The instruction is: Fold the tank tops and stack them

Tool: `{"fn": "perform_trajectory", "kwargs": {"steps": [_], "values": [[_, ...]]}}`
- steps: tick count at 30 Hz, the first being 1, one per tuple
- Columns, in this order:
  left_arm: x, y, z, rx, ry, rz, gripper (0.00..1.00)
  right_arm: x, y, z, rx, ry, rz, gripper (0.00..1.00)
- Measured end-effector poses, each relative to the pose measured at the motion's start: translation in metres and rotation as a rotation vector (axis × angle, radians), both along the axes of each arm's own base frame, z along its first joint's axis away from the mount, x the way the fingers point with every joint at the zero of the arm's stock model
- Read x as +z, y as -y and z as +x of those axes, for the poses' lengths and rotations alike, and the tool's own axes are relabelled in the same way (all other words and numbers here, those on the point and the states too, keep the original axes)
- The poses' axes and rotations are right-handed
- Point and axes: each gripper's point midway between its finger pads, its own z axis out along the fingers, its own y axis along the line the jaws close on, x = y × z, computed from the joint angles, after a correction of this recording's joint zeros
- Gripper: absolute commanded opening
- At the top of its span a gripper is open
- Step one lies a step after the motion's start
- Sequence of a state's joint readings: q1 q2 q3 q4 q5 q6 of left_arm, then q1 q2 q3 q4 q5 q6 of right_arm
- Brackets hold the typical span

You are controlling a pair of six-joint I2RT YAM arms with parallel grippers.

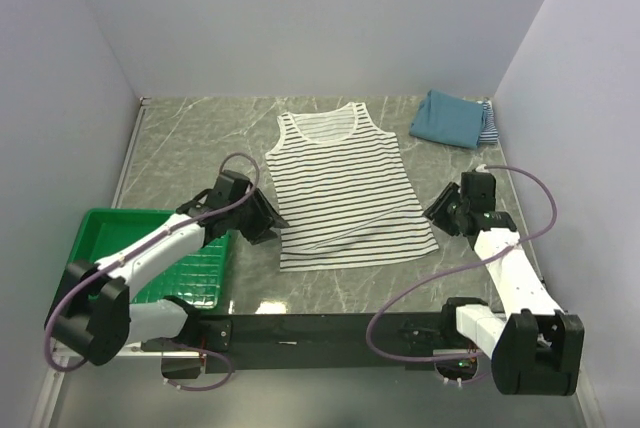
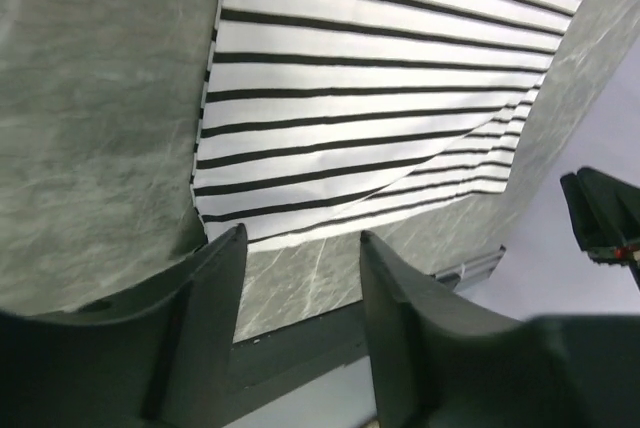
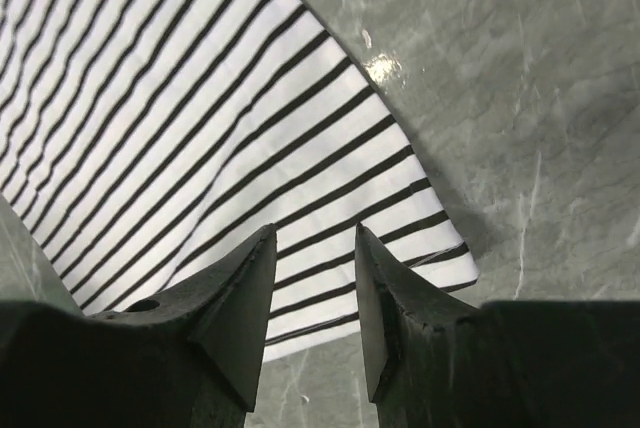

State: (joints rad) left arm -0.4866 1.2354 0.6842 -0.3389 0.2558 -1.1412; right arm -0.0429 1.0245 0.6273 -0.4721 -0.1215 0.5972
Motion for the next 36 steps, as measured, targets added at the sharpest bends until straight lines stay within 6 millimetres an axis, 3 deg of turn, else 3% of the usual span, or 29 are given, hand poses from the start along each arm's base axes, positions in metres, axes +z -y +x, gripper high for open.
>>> {"fn": "perform_trajectory", "kwargs": {"steps": [5, 8, 11, 16, 20, 25, 30, 36], "values": [[0.029, -0.011, 0.011, 0.01, 0.092, 0.069, 0.58, 0.01, -0.005, -0.002, 0.019, 0.033, -0.023, 0.44], [0.039, -0.017, 0.025, 0.025, 0.133, 0.1, 0.56, 0.008, -0.037, -0.006, 0.124, 0.024, -0.039, 0.42], [0.034, -0.031, 0.051, 0.066, 0.124, 0.146, 0.53, 0.009, -0.092, -0.011, 0.28, 0.015, -0.029, 0.39], [0.003, -0.058, 0.119, 0.156, 0.068, 0.277, 0.46, 0.008, -0.178, -0.025, 0.484, -0.007, -0.027, 0.35], [-0.02, -0.063, 0.168, 0.175, 0.039, 0.333, 0.44, 0.009, -0.249, -0.034, 0.617, -0.005, -0.051, 0.34], [-0.035, -0.054, 0.219, 0.156, 0.065, 0.362, 0.43, 0.0, -0.316, -0.049, 0.736, -0.012, -0.081, 0.33], [-0.039, -0.054, 0.242, 0.153, 0.078, 0.399, 0.31, -0.016, -0.354, -0.071, 0.819, -0.037, -0.13, 0.33], [-0.061, -0.059, 0.243, 0.137, 0.044, 0.444, 0.17, -0.026, -0.371, -0.091, 0.871, -0.051, -0.179, 0.34]]}}
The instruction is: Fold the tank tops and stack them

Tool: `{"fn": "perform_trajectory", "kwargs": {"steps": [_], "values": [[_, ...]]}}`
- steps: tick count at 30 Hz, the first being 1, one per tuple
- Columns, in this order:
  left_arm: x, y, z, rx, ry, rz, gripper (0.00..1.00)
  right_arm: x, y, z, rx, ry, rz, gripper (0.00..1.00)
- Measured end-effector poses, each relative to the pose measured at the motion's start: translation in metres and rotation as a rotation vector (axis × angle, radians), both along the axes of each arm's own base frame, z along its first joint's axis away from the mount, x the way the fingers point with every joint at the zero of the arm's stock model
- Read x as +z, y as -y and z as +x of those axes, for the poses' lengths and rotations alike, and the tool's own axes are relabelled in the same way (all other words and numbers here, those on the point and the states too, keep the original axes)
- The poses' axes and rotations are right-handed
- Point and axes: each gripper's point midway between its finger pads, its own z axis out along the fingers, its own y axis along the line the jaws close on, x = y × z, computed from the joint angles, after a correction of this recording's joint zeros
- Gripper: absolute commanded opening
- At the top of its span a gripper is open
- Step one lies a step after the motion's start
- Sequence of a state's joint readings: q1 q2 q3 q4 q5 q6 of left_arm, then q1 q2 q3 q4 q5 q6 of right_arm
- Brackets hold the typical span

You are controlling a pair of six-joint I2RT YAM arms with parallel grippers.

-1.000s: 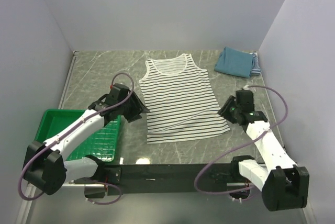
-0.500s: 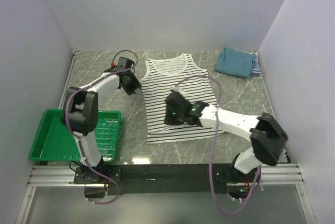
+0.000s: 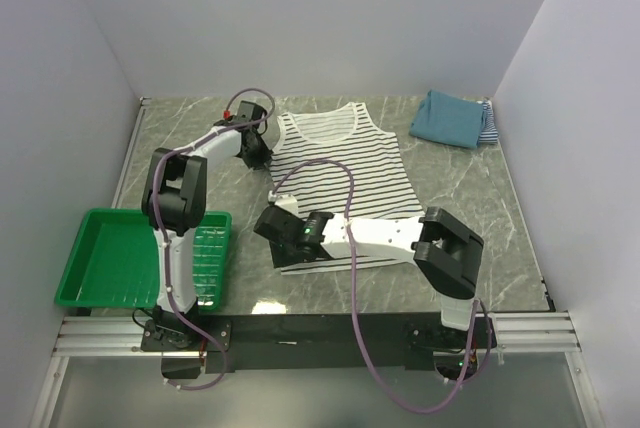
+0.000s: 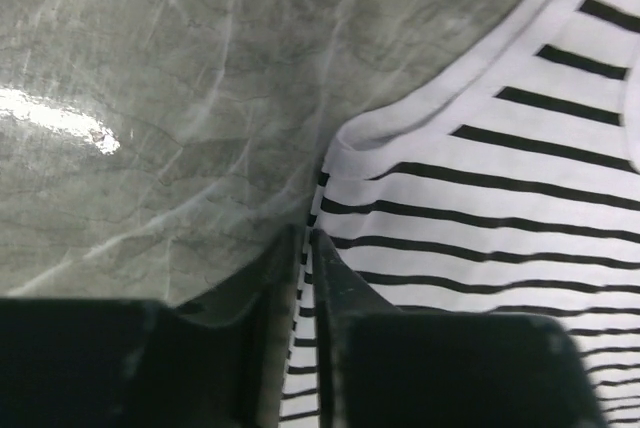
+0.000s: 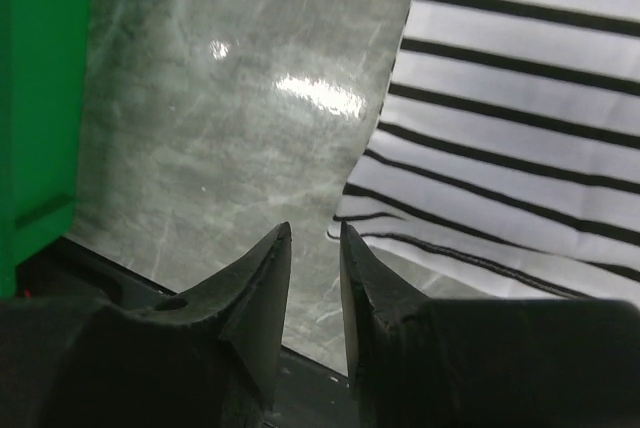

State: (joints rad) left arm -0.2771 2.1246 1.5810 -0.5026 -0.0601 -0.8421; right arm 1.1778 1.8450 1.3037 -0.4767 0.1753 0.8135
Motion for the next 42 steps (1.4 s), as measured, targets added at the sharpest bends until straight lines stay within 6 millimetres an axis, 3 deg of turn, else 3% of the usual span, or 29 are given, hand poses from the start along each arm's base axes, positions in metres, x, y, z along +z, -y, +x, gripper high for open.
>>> {"fn": "perform_trajectory", "kwargs": {"steps": [6, 14, 17, 18, 21, 24, 26, 29, 30, 33, 38, 42], "values": [[-0.006, -0.002, 0.002, -0.005, -0.007, 0.016, 0.01, -0.011, 0.002, -0.008, 0.01, -0.006, -0.046, 0.36], [-0.005, -0.004, 0.01, 0.002, 0.001, 0.015, 0.0, -0.042, 0.006, -0.018, 0.025, -0.018, -0.138, 0.37], [-0.004, -0.006, 0.013, 0.007, 0.004, 0.014, 0.01, -0.041, 0.005, -0.02, 0.029, -0.012, -0.139, 0.23], [-0.004, -0.007, 0.014, 0.008, 0.003, 0.014, 0.01, -0.041, 0.006, -0.021, 0.029, -0.014, -0.142, 0.14], [-0.004, -0.011, 0.015, 0.017, 0.003, 0.013, 0.01, -0.043, 0.009, -0.023, 0.031, -0.015, -0.142, 0.04], [-0.004, -0.015, 0.017, 0.026, 0.005, 0.014, 0.01, -0.041, 0.016, -0.027, 0.035, -0.023, -0.137, 0.0], [-0.004, -0.018, 0.017, 0.029, 0.005, 0.014, 0.04, -0.038, 0.021, -0.032, 0.042, -0.035, -0.129, 0.0], [-0.003, -0.021, 0.018, 0.032, 0.006, 0.015, 0.2, -0.029, 0.024, -0.038, 0.054, -0.056, -0.088, 0.0], [-0.003, -0.022, 0.018, 0.032, 0.006, 0.014, 0.32, -0.026, 0.022, -0.039, 0.059, -0.061, -0.069, 0.0], [0.002, -0.02, 0.019, 0.028, 0.018, 0.0, 0.41, -0.017, 0.016, -0.04, 0.068, -0.072, -0.023, 0.0], [0.014, -0.016, 0.008, 0.015, 0.048, -0.043, 0.42, -0.013, 0.011, -0.039, 0.074, -0.095, 0.027, 0.0], [0.016, -0.012, 0.01, 0.008, 0.064, -0.063, 0.38, -0.009, 0.018, -0.036, 0.061, -0.112, 0.051, 0.0]]}}
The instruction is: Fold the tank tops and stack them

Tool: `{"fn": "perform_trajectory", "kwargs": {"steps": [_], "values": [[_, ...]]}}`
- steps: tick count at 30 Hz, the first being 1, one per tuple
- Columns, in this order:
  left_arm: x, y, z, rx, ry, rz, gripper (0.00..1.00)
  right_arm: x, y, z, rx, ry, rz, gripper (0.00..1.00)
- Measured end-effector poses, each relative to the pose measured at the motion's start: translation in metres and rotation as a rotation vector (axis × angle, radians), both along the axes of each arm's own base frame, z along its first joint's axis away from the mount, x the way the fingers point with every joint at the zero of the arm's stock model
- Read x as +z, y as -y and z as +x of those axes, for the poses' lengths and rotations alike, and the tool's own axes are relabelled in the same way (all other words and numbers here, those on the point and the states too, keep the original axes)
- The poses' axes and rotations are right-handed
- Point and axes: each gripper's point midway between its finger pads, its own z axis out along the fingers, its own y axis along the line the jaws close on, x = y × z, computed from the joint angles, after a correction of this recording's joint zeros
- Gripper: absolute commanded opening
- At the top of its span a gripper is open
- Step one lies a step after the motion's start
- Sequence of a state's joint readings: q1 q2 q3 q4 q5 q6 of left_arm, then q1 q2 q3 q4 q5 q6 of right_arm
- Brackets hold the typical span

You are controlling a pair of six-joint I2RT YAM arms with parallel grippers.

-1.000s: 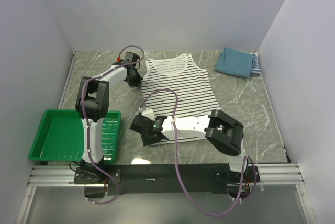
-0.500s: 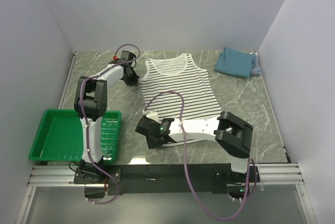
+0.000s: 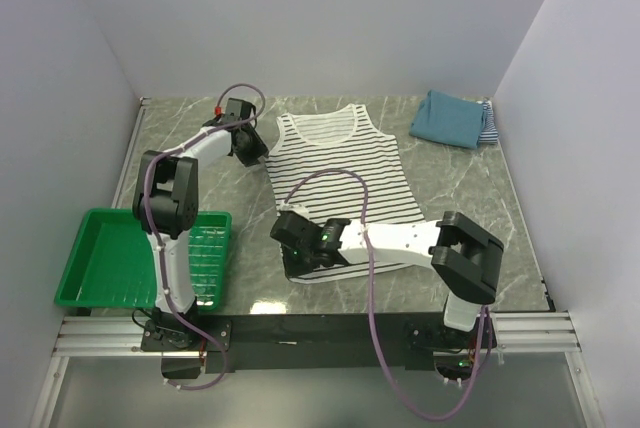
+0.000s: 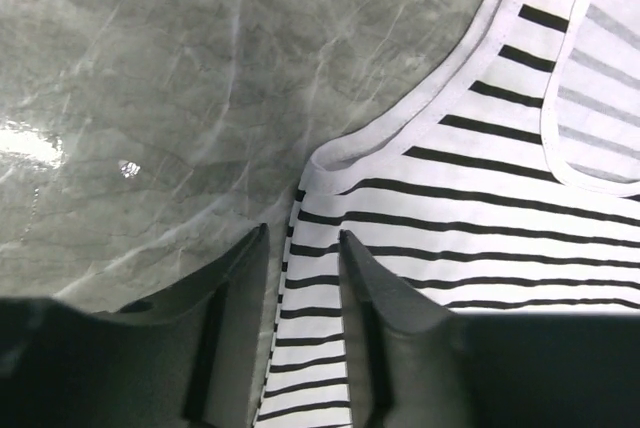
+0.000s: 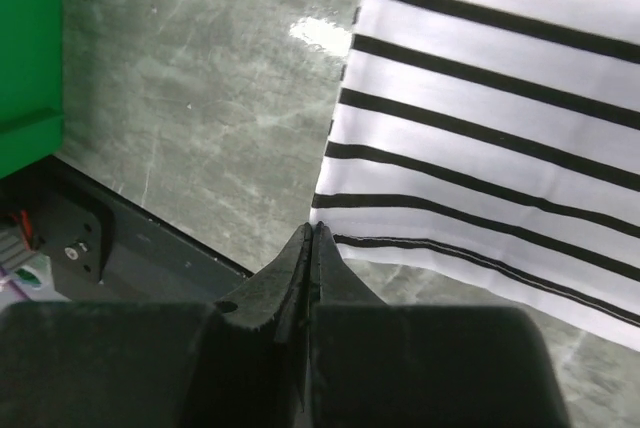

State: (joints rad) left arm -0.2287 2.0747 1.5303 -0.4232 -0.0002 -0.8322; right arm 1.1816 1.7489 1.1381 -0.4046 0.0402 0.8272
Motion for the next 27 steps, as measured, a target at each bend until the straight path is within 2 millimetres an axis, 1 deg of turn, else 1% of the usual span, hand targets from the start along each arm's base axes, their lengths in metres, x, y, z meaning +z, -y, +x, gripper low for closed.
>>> {"fn": "perform_trajectory", "kwargs": {"steps": [2, 4, 8, 11, 12, 14, 15, 17, 21, 23, 25, 27], "values": [[-0.001, 0.002, 0.001, -0.003, 0.004, -0.005, 0.35, 0.004, 0.002, 0.003, -0.011, 0.0, 0.014, 0.0], [-0.004, 0.003, 0.003, -0.007, 0.008, -0.007, 0.34, 0.008, 0.004, 0.006, -0.018, 0.002, 0.026, 0.0], [-0.02, 0.008, 0.003, -0.014, -0.012, -0.007, 0.25, 0.014, 0.005, 0.009, -0.025, 0.005, 0.042, 0.0], [-0.018, 0.01, 0.01, -0.021, 0.002, -0.008, 0.21, 0.012, 0.006, 0.007, -0.022, -0.001, 0.044, 0.0], [-0.02, 0.011, 0.011, -0.023, 0.002, -0.008, 0.17, 0.01, 0.008, 0.006, -0.02, -0.004, 0.042, 0.0], [-0.02, 0.012, 0.014, -0.024, 0.008, -0.008, 0.12, 0.007, 0.01, 0.003, -0.018, -0.012, 0.035, 0.0], [-0.02, 0.012, 0.014, -0.025, 0.008, -0.006, 0.05, 0.006, 0.011, 0.003, -0.018, -0.013, 0.033, 0.0], [-0.02, 0.01, 0.015, -0.02, 0.006, 0.004, 0.01, 0.006, 0.012, 0.002, -0.016, -0.016, 0.033, 0.0], [-0.02, 0.002, 0.015, 0.008, -0.001, 0.046, 0.01, 0.011, 0.009, 0.0, -0.008, -0.019, 0.052, 0.0], [-0.02, -0.005, 0.016, 0.031, -0.003, 0.065, 0.0, 0.015, 0.005, -0.002, 0.003, -0.027, 0.074, 0.0], [-0.02, -0.016, 0.016, 0.059, -0.008, 0.086, 0.01, 0.019, -0.001, -0.004, 0.017, -0.037, 0.092, 0.0], [-0.02, -0.029, 0.015, 0.087, -0.02, 0.104, 0.0, 0.028, -0.015, -0.005, 0.036, -0.042, 0.126, 0.0]]}}
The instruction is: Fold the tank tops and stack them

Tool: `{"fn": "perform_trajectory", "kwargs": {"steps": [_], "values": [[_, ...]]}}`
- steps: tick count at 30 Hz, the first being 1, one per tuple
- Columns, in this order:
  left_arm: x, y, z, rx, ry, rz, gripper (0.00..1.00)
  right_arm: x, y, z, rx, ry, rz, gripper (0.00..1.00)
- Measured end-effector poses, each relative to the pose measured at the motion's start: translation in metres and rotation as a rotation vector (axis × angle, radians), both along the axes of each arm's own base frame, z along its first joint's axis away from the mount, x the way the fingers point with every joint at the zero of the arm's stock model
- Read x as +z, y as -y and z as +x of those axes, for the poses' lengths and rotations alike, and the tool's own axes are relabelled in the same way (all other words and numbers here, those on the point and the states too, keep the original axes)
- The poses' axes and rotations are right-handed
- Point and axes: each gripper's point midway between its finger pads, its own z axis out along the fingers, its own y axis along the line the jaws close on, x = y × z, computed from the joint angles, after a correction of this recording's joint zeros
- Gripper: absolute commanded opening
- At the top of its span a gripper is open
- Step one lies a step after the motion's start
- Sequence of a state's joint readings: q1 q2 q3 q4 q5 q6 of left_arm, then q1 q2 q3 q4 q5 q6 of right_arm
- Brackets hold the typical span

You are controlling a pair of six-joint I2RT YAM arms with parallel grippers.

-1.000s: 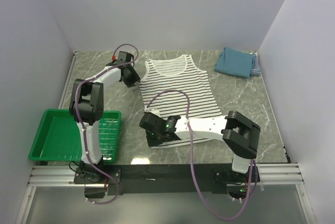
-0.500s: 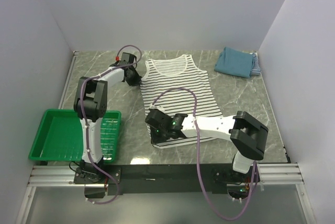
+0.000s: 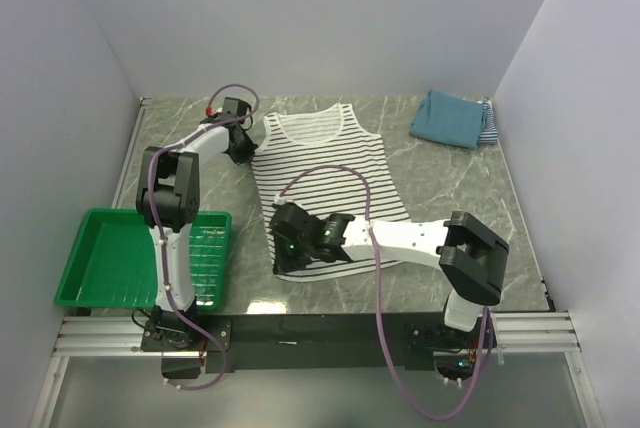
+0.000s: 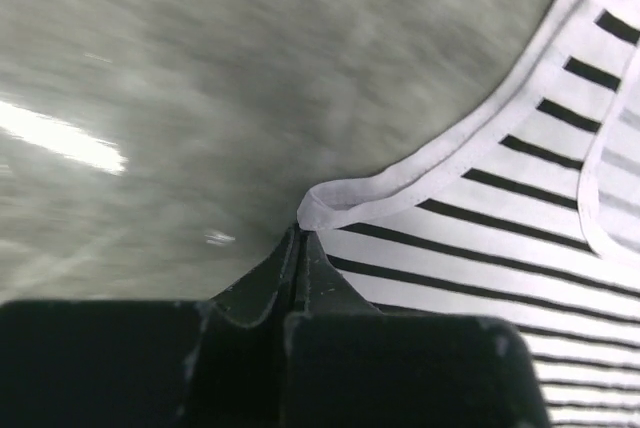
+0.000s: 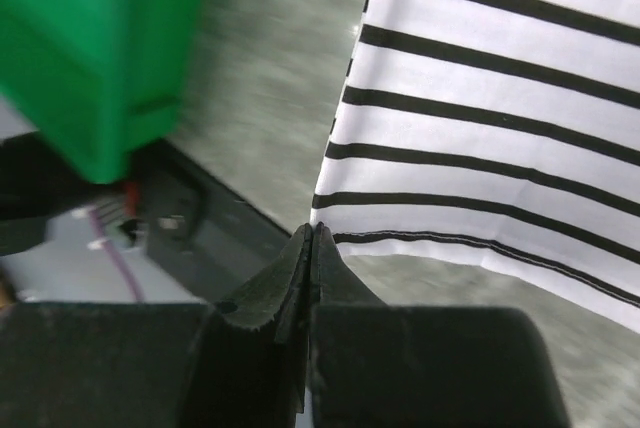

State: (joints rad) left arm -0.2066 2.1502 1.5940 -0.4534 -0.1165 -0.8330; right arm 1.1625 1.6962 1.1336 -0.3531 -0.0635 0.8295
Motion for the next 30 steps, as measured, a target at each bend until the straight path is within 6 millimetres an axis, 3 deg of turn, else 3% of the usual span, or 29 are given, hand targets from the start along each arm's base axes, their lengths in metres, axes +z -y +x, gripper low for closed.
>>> {"fn": "perform_trajectory", "kwargs": {"steps": [6, 11, 18, 23, 26, 30], "values": [[0.006, -0.042, 0.0, 0.087, -0.028, 0.047, 0.0, 0.022, -0.036, 0.002, 0.041, -0.005, 0.098, 0.0], [0.025, -0.037, 0.006, 0.08, 0.005, 0.041, 0.01, 0.019, -0.031, 0.01, 0.028, -0.022, 0.119, 0.0], [0.058, 0.0, 0.022, 0.015, 0.087, 0.019, 0.0, 0.001, 0.016, 0.025, -0.066, -0.054, 0.085, 0.0], [0.085, 0.044, 0.032, -0.058, 0.142, -0.002, 0.0, -0.004, 0.038, 0.024, -0.11, -0.051, 0.093, 0.0], [0.089, 0.071, 0.034, -0.102, 0.16, -0.011, 0.0, -0.009, 0.048, 0.024, -0.135, -0.047, 0.092, 0.0], [0.074, 0.096, 0.031, -0.143, 0.14, -0.01, 0.0, -0.022, 0.061, 0.02, -0.166, -0.056, 0.07, 0.0]]}}
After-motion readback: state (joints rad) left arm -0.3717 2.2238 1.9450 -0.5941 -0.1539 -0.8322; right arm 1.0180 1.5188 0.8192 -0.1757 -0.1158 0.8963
